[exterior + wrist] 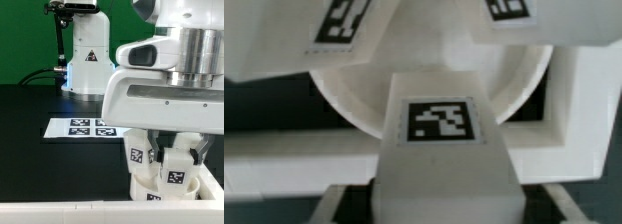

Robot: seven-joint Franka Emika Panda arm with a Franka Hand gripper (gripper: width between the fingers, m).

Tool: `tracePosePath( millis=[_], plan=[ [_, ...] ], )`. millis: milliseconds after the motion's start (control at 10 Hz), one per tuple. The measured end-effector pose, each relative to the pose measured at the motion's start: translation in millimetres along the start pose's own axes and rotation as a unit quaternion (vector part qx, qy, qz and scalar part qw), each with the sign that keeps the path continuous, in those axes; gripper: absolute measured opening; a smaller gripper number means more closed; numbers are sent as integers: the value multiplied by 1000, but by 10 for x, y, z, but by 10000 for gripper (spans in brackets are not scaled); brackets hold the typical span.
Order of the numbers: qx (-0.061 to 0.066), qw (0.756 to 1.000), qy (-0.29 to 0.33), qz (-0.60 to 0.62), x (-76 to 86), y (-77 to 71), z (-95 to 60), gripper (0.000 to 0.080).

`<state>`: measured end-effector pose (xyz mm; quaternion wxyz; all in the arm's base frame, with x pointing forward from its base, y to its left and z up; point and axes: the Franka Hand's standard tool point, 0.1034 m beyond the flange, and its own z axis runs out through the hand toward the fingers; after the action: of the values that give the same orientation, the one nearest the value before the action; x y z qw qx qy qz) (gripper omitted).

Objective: Assemble stool

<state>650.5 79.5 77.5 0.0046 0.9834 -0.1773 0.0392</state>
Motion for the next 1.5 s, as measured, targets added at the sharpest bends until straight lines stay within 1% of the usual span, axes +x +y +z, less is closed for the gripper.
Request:
tracePosePath(
  millis=[100,200,300,500,600,700,800,1000,1200,1300,1400,1500],
  plan=[
    [0,1000,10,20,45,32,-4,334],
    [-2,999,28,17,36,-7,-1,334],
    [-4,998,25,65,38,38,1,334],
    [-5,993,26,119,57,79,2,334],
    [-6,974,23,227,50,164,13,334],
    [-5,945,23,325,34,230,29,334],
    [-6,915,23,402,-7,299,28,335],
    [-11,886,20,462,-45,342,25,335],
    [-15,868,20,495,-75,363,22,337],
    [-16,865,19,502,-79,370,23,337],
    [-16,867,19,498,-80,367,30,450],
    [-13,870,19,493,-67,364,7,450]
  ],
)
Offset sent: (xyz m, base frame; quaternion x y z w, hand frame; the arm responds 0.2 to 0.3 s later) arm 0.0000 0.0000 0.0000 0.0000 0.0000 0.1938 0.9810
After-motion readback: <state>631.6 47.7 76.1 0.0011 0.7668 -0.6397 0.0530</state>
